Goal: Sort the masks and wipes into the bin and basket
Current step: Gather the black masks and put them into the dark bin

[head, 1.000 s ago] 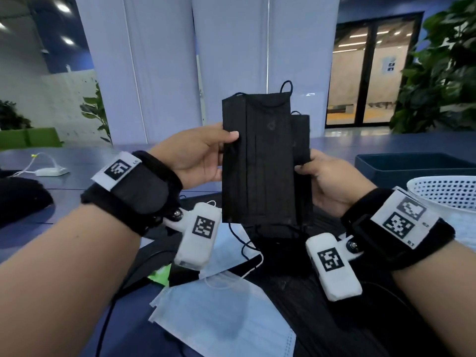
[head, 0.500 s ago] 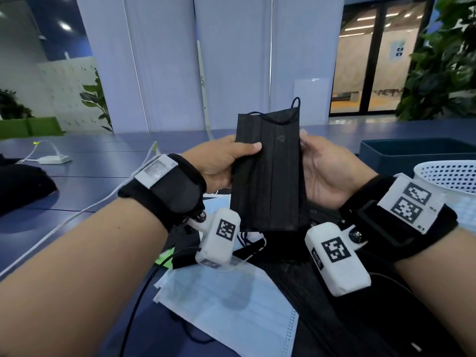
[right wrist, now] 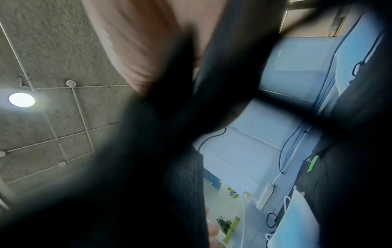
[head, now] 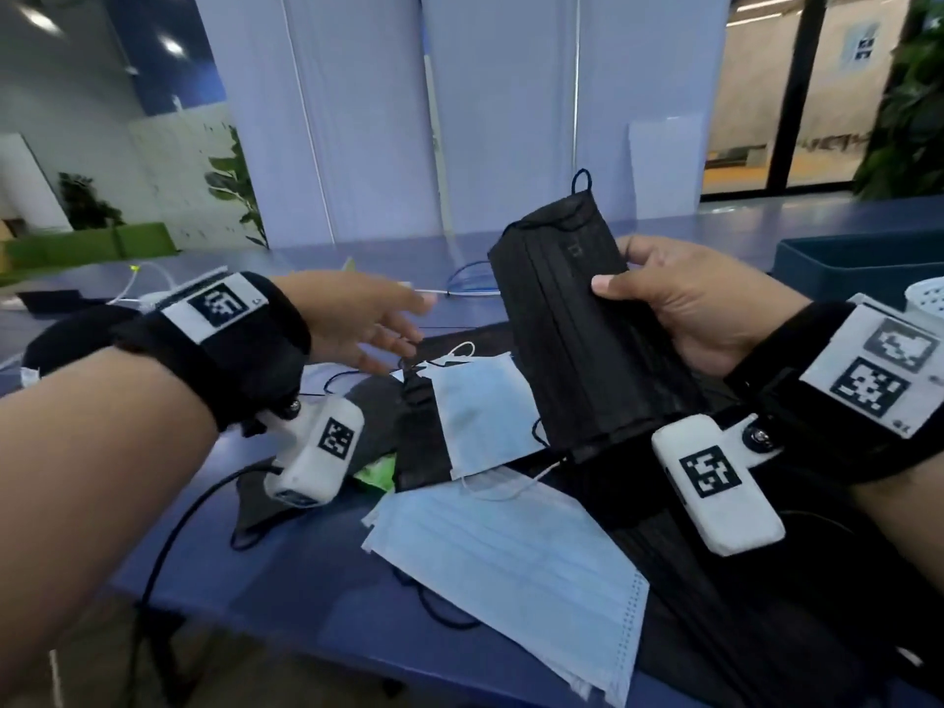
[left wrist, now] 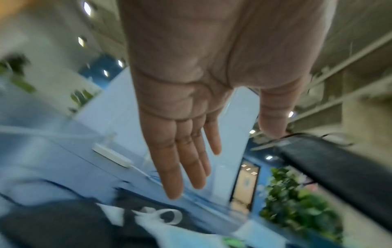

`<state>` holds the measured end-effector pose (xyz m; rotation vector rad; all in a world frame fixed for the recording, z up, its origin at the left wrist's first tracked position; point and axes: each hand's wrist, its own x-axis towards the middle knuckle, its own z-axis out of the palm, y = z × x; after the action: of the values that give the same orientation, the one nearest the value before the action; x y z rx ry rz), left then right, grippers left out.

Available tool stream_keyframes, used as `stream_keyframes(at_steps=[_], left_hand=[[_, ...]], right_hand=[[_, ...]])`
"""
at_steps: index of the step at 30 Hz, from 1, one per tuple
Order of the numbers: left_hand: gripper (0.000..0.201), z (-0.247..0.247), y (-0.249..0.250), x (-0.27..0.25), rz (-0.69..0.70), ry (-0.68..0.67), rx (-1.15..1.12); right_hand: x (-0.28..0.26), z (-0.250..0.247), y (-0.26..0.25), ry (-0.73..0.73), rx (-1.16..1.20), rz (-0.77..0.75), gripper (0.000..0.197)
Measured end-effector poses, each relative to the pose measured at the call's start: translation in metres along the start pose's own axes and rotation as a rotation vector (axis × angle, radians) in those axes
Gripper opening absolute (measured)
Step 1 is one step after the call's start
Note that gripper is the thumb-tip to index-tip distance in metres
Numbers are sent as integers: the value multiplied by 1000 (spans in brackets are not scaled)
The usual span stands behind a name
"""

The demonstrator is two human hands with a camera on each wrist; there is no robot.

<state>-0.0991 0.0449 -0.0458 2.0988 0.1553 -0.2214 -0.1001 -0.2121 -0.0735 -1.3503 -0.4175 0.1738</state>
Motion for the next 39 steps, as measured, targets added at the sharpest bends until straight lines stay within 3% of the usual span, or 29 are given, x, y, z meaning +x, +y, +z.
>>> stream_keyframes(at_steps=[4,7,14,19,24,28,34,39], left_hand=[[30,-24,-41,13,-243,67,375],[38,-27,-64,21,-336,66,589],[51,-15,-70,28,-395,-12,860],[51,-19,-70,22,-375,-2,880],[32,-45,-45,1,-252,46,593],[19,-49,-6,-29,-59,147,201],[26,-1,37,-44,304,-50,-473],[33,45,43,-21,336,-174,-727]], right_hand=[[-3,0,-3,1,-22,8,16],[-5,-2,-8,-11,-29,-8,16],[-3,-11,-11,21,-35,-48,16],[0,-11,-4,26,-61,-29,17],[-1,-10,-2,33,-57,-28,19],[0,-10,-1,50,-85,-31,19],[3,-11,-1,183,-68,-25,19],[5,-11,1,220,52,41,26]])
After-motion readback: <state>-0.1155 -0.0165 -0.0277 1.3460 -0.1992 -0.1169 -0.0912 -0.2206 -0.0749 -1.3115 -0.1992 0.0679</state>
